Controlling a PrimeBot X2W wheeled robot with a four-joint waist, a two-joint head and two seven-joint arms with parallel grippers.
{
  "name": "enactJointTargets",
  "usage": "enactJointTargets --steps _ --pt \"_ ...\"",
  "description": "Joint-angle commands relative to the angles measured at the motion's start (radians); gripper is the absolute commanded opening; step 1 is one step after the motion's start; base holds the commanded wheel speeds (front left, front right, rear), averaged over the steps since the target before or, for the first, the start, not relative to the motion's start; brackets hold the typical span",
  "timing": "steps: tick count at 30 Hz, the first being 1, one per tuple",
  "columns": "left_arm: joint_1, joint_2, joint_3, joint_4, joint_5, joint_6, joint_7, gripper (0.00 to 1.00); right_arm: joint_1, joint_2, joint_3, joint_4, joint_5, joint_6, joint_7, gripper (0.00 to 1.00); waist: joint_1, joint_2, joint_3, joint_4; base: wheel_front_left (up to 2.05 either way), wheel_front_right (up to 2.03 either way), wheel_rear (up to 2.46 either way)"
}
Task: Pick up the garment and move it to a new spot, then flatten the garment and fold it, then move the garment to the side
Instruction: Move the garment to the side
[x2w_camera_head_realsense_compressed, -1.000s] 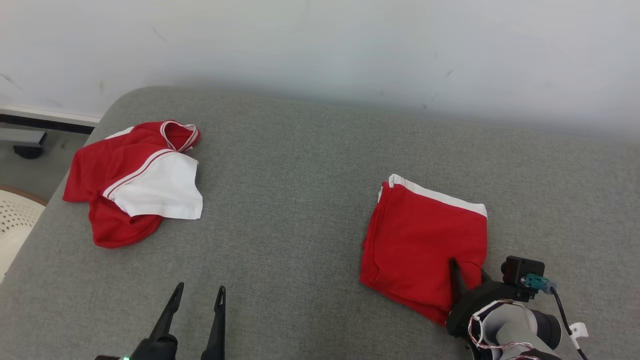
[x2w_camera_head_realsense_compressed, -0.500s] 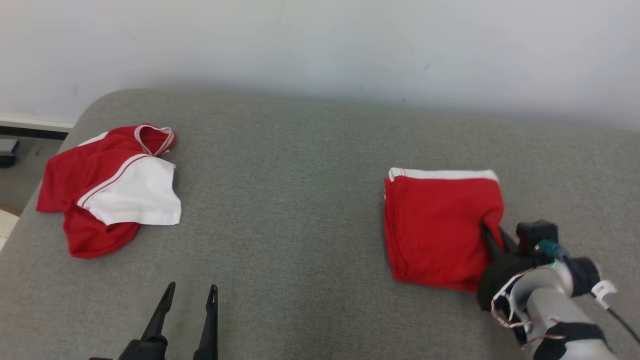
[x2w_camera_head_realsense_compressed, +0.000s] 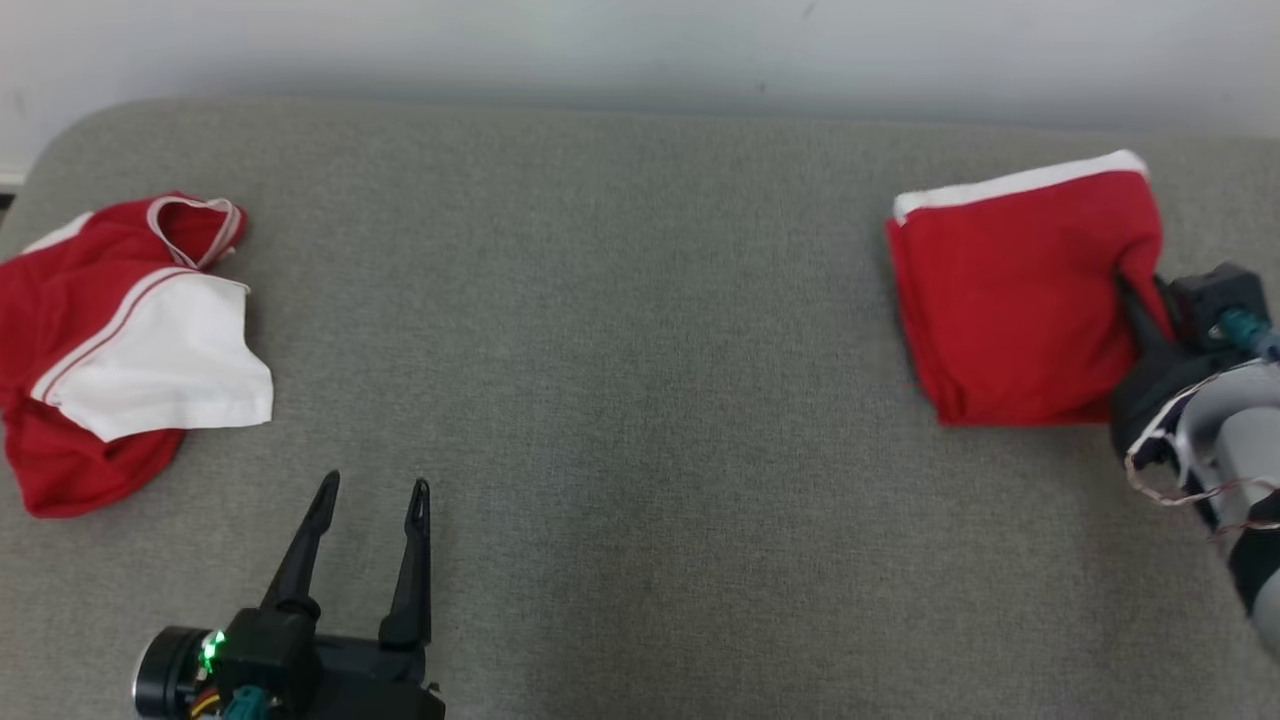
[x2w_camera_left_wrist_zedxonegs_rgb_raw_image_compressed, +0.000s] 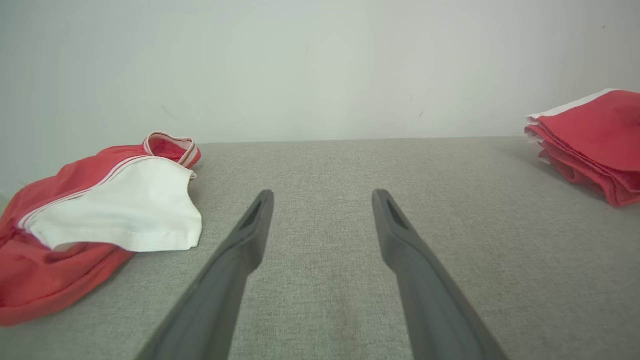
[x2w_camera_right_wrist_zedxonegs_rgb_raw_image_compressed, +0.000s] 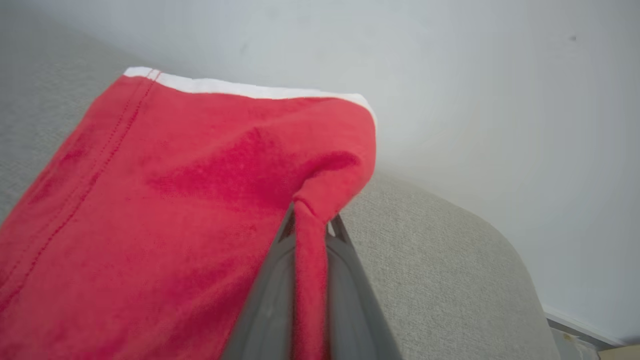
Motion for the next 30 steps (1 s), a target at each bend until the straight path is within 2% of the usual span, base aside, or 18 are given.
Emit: enactJointTargets --steps 1,9,13,20,30 --pt "-0.018 0.004 0.000 -0.006 -0.007 0.001 -0.003 1.00 -0.020 -0.021 0.006 0.006 0.006 -0.002 0.003 0.00 -0.0001 -0.0001 0.064 -0.023 0.00 0.00 0.00" --pt "-0.072 0.017 -0.008 -0.037 -0.004 0.001 -0.003 1.00 -0.147 -0.160 0.100 0.060 0.008 -0.002 0.012 0.00 -0.0001 -0.0001 0.153 -0.024 0.00 0.00 0.00" --pt "-0.084 0.024 -0.004 -0.057 0.000 0.001 -0.003 1.00 -0.198 -0.210 0.156 0.069 0.006 -0.002 0.022 0.00 -0.0001 -0.0001 0.176 -0.026 0.00 0.00 0.00" --pt "-0.087 0.031 0.015 -0.089 0.007 0.001 -0.003 1.00 -0.267 -0.276 0.251 0.068 0.007 -0.002 0.040 0.00 -0.0001 -0.0001 0.201 -0.043 0.00 0.00 0.00" --pt "-0.085 0.038 0.028 -0.105 0.008 0.001 -0.003 1.00 -0.331 -0.322 0.324 0.071 0.051 -0.002 0.059 0.00 -0.0001 -0.0001 0.211 -0.059 0.00 0.00 0.00"
